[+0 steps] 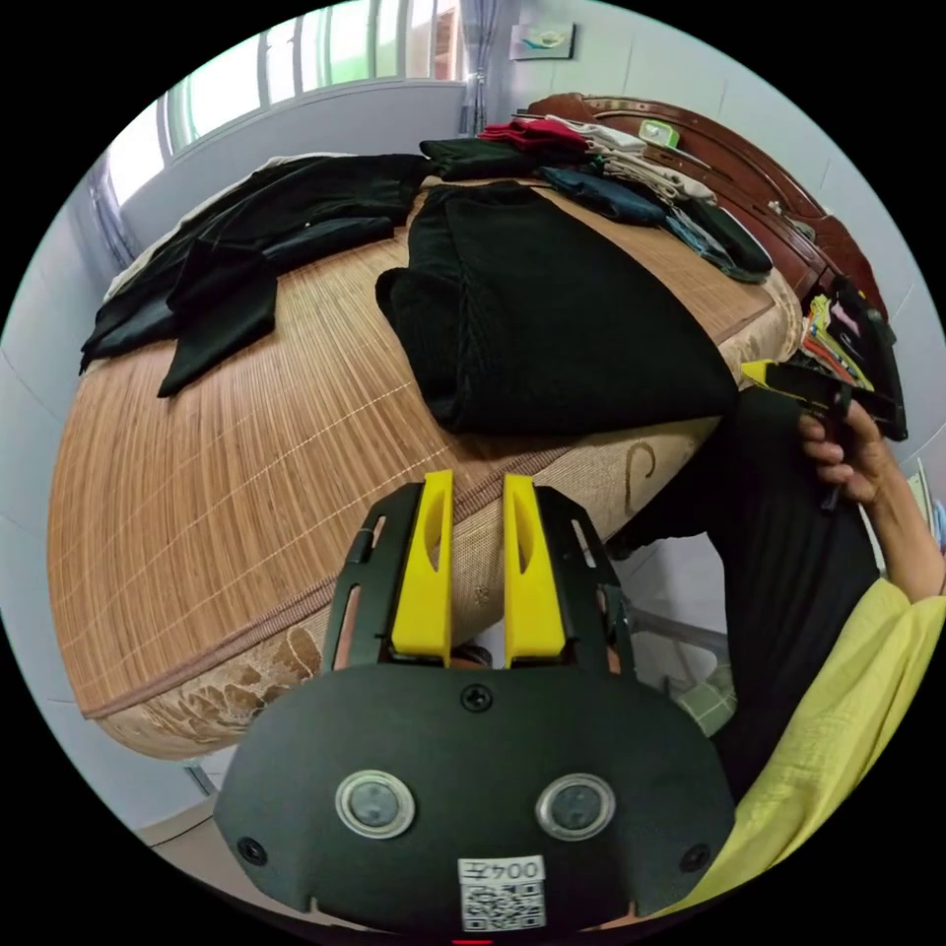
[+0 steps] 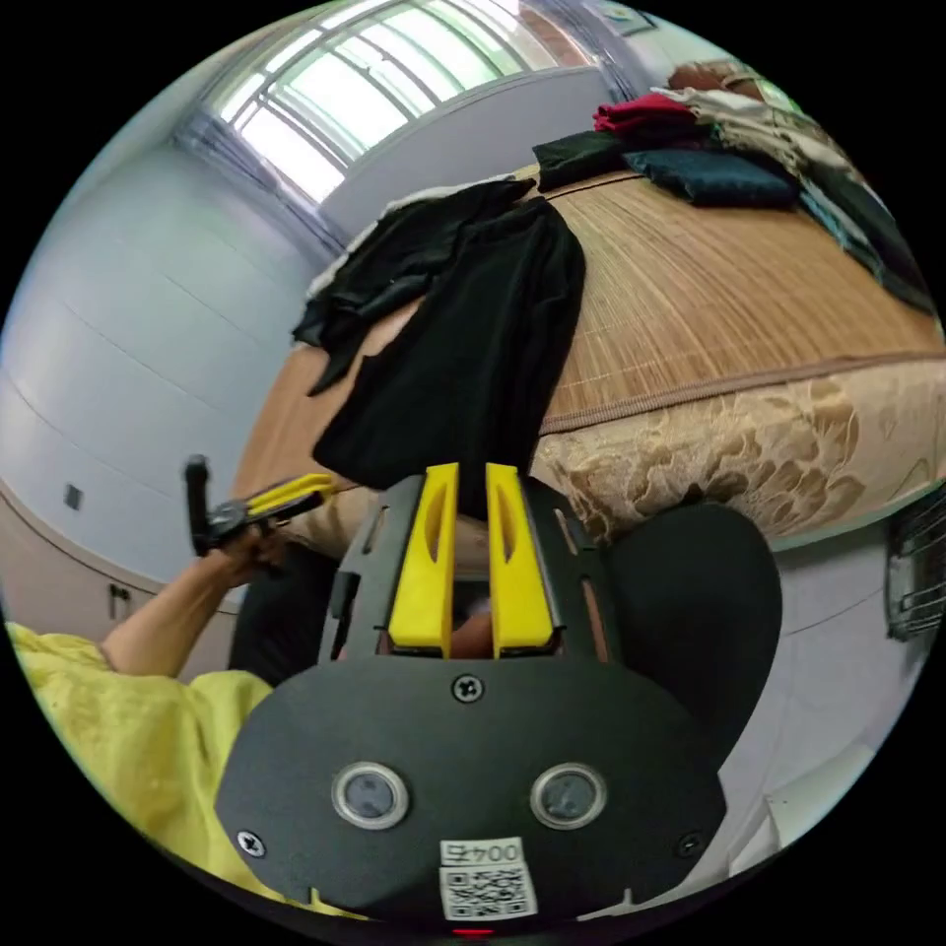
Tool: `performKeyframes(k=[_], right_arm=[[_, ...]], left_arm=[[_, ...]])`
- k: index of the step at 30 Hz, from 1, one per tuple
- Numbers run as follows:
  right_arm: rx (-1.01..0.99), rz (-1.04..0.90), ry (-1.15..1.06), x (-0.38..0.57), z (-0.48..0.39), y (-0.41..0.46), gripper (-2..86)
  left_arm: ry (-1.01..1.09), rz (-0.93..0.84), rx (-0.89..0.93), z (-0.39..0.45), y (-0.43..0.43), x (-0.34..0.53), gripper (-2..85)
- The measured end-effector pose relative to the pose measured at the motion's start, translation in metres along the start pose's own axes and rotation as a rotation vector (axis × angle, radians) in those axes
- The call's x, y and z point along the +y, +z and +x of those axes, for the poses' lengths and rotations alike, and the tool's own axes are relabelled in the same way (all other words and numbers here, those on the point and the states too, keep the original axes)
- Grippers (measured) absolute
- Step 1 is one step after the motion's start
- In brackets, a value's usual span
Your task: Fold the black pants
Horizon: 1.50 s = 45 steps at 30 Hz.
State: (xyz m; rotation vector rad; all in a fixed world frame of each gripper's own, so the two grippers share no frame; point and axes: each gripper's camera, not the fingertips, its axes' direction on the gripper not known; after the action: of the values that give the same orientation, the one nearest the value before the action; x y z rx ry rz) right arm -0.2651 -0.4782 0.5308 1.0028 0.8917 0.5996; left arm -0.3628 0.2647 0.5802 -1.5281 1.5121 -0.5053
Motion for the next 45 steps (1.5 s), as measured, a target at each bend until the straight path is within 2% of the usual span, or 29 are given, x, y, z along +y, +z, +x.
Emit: performKeyframes(k=[2, 4, 8, 11, 15, 20, 24, 32, 38, 45], right_arm=[[-0.136, -0.021, 0.011, 0.012, 0.012, -0.012, 13.1], [-0.164, -0.053, -0.020, 0.016, 0.010, -0.012, 14.6], [-0.102, -0.095, -0.097, 0.014, -0.009, 0.010, 15.3], [-0.053, -0.041, -0.081, 0.011, -0.013, 0.021, 14.9], [-0.036, -0.071, -0.084, 0.010, -0.020, 0.038, 14.0], [0.131, 0.034, -0.368, 0.036, -0.072, 0.039, 14.0], [0.153, -0.001, -0.342, 0.034, -0.068, 0.047, 13.0], [-0.025, 0.083, -0.203, -0.019, 0.000, 0.021, 13.5], [-0.316, 0.017, -0.045, -0.093, 0.073, 0.045, 13.8], [-0.455, -0.109, 0.098, -0.127, 0.114, 0.077, 14.4]], left_arm=[[-0.006, -0.012, 0.022, 0.002, -0.003, 0.003, 8.0], [0.011, -0.030, 0.012, 0.007, -0.004, 0.003, 8.0], [0.010, -0.049, -0.005, 0.017, -0.007, 0.007, 7.9], [-0.018, -0.049, 0.009, 0.018, -0.010, 0.012, 7.9], [-0.015, -0.062, 0.000, 0.024, -0.011, 0.015, 7.9], [-0.022, -0.071, -0.006, 0.029, -0.013, 0.021, 7.9], [-0.035, -0.067, -0.008, 0.032, -0.013, 0.026, 7.8], [-0.033, -0.071, 0.001, 0.032, -0.011, 0.034, 7.8], [-0.045, -0.077, 0.011, 0.028, -0.008, 0.038, 7.6], [-0.046, -0.083, 0.012, 0.023, -0.004, 0.042, 7.5]])
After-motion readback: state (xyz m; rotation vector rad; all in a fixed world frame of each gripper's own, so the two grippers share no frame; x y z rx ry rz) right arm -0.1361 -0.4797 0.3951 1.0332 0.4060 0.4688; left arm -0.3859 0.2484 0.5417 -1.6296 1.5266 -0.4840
